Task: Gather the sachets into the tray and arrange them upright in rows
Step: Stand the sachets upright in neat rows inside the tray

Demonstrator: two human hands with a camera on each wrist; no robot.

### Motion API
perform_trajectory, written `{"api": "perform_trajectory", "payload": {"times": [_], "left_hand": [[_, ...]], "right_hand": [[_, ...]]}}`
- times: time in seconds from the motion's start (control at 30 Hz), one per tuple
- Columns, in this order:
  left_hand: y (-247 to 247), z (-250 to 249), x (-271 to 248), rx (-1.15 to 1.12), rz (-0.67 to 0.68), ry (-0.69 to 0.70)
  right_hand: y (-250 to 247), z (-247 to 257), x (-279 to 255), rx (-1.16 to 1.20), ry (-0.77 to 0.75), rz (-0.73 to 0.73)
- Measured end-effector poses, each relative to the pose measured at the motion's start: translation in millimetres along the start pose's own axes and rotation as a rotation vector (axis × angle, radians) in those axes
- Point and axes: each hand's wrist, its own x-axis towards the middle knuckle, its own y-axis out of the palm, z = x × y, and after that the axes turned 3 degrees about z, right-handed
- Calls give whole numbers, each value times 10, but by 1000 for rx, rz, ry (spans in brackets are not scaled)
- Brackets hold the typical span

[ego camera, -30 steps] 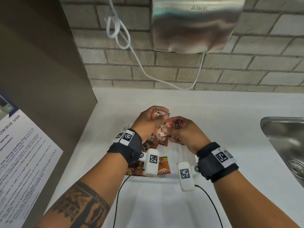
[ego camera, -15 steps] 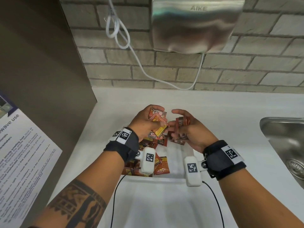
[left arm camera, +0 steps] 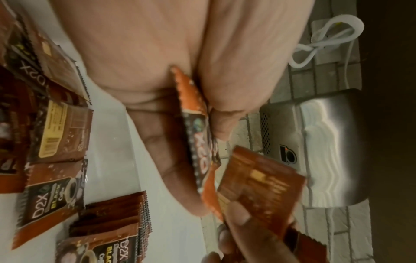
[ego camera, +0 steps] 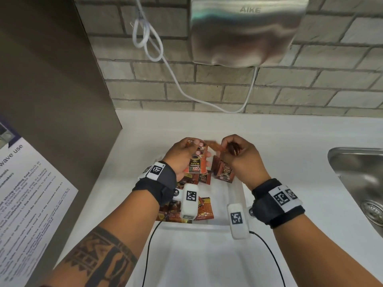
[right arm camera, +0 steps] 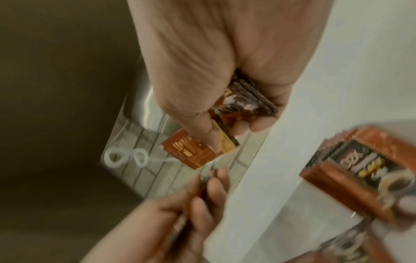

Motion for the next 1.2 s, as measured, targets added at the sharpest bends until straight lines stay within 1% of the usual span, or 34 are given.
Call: {"api": "perform_trajectory", "payload": {"times": [0.07, 0.1, 0.2, 0.27, 0.37, 0.4, 0.47, 0.53, 0.57, 0.67, 0.77, 0.83, 0.9, 0.97, 1.07, 1.13, 1.2], "left_hand": [[21, -5, 9, -25, -5, -19], [32, -4, 17, -28, -12, -22], [60, -5, 5, 3, 3, 10], [40, 19, 12, 70, -11, 55], [-2, 28, 16, 134, -33, 94], [-11, 20, 12, 156, -30, 101], [-28, -6, -4, 234, -10, 122], [-30, -23, -10, 338, 30, 150], [-20, -31, -16, 374, 47, 159], [18, -55, -25, 436, 68, 171], [37, -84, -36, 494, 75, 174], [64, -92, -47, 537, 106, 186], [97, -101, -54, 583, 150, 203], [127, -118, -51, 649, 200, 212], [166, -173, -59, 736, 270, 215], [172, -220, -54, 772, 289, 225], [172, -243, -34, 767, 272, 249]], "right_hand": [[62, -9, -34, -206, -122, -18], [91, -12, -58, -255, -163, -24], [138, -49, -95, -270, -236, -55], [147, -61, -87, -232, -201, -76], [113, -95, -43, -131, -66, -96], [82, -118, -11, -66, -22, -109], [15, -120, 42, 180, 96, -121], [-51, -86, 69, 364, 199, -51], [-81, -65, 73, 385, 229, 29], [-140, -44, 64, 261, 279, 295], [-158, -41, 51, 219, 363, 437], [-167, -32, 29, 140, 406, 549], [-156, -23, -1, 58, 416, 670], [-146, -15, -13, 22, 422, 732], [-139, -33, -17, 46, 407, 760], [-124, -58, -43, 120, 406, 758], [-102, -78, -73, 249, 422, 735]]}}
